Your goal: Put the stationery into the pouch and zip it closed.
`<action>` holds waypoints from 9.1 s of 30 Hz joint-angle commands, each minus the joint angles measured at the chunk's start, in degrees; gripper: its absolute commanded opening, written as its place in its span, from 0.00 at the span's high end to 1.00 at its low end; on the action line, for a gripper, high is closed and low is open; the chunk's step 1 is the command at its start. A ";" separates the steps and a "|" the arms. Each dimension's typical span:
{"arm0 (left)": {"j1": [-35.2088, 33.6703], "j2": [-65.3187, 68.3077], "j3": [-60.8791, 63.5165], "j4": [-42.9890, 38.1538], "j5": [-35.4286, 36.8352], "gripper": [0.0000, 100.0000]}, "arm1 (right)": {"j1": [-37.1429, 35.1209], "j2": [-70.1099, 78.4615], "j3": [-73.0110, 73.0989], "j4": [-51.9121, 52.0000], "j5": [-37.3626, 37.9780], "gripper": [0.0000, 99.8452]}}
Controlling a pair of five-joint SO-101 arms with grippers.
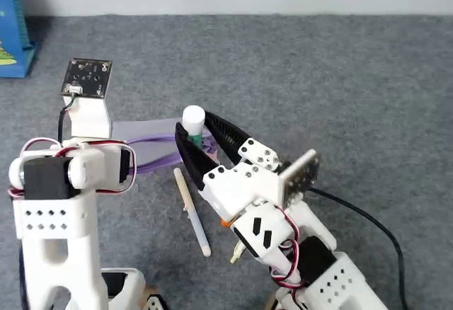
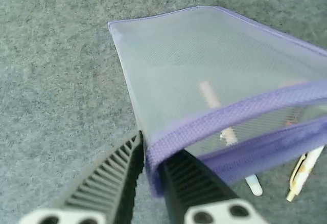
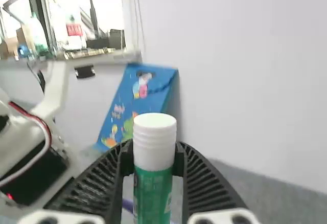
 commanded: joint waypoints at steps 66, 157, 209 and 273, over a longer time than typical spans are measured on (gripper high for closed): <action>-12.04 0.09 -1.10 1.05 -1.85 0.99 | 15.69 13.85 -17.58 63.60 -20.66 0.77; -11.69 0.09 1.71 0.97 -1.58 0.99 | -4.88 3.21 -9.76 9.63 -4.75 0.99; -2.29 0.53 -8.57 1.14 11.08 0.99 | -4.44 43.38 1.76 -51.12 10.46 0.83; -2.46 0.18 -4.26 1.14 10.81 0.99 | 29.05 73.45 -30.42 31.52 -12.04 0.99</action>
